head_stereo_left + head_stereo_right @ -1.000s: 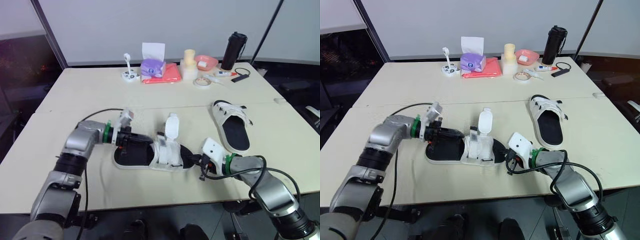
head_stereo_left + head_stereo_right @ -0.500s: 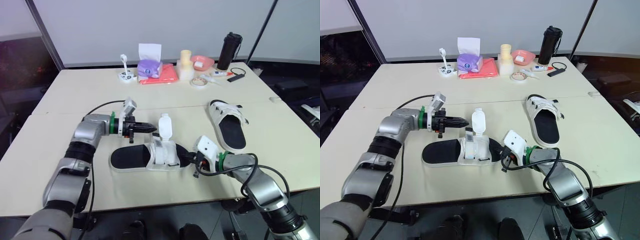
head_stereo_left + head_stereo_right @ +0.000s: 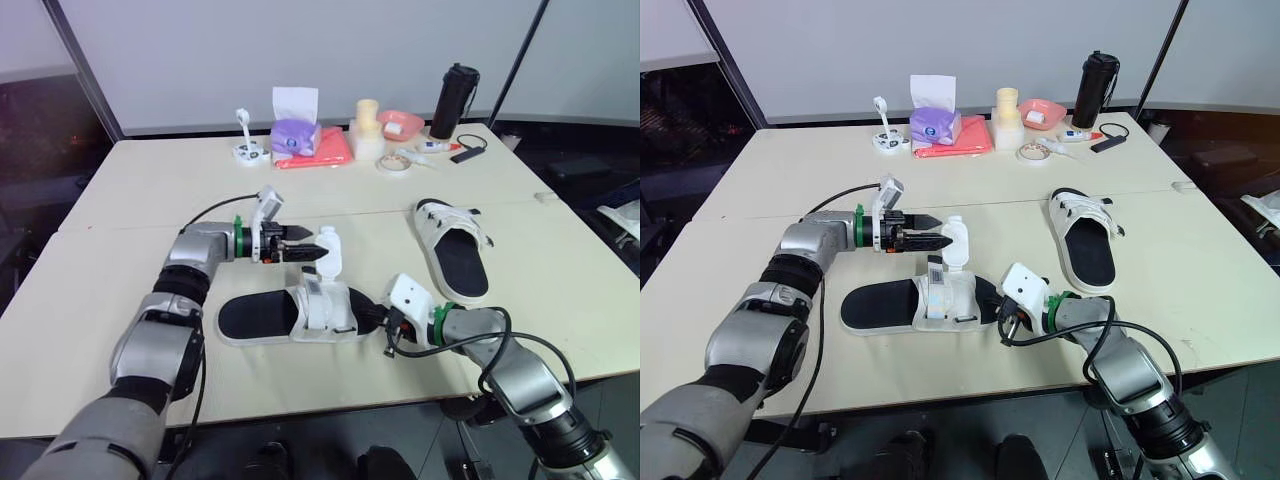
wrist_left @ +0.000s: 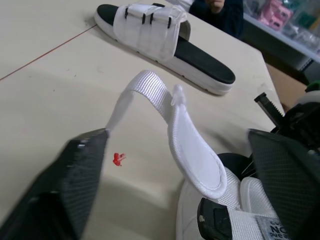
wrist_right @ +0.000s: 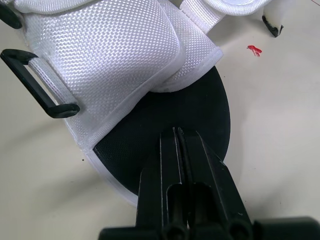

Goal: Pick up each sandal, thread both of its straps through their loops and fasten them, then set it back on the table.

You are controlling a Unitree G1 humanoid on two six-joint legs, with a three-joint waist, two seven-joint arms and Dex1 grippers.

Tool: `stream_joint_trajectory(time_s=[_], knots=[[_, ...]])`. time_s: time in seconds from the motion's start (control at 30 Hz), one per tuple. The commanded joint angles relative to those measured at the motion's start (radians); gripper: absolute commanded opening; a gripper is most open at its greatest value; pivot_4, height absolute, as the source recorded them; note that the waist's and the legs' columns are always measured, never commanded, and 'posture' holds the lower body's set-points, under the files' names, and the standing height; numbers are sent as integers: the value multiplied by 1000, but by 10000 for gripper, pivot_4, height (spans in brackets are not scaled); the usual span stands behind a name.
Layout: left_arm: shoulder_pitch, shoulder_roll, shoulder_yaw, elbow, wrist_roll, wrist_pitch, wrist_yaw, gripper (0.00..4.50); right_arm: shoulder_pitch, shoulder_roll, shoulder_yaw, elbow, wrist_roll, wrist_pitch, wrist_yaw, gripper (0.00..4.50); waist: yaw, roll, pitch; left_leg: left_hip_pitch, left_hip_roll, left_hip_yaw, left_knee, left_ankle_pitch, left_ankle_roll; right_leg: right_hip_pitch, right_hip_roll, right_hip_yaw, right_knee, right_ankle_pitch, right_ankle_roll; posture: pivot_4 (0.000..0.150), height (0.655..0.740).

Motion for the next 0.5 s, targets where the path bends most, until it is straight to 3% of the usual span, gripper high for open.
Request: stream_joint_trajectory(time_s=[0.03, 0.33, 0.5], knots=[[-44, 25, 50, -14, -36, 47, -6, 44258, 32, 5, 57, 31, -7, 25, 11, 0, 0, 0, 0, 0, 0, 0, 0, 0, 0, 0, 0, 0, 0, 0, 0, 1500, 7400], [-16, -29, 14, -10, -20, 151, -74, 44258, 21, 2, 56, 43, -19, 13, 14, 0, 0, 0, 0, 1, 0, 0, 0, 0, 0, 1, 0, 0, 0, 0, 0, 1500, 7400], [-30, -73, 16, 89, 9, 102, -37, 44258, 23, -1, 55, 39, -23, 13, 13, 0, 1, 0, 0, 1, 0, 0, 0, 0, 0, 1, 0, 0, 1, 0, 0, 1500, 7400]])
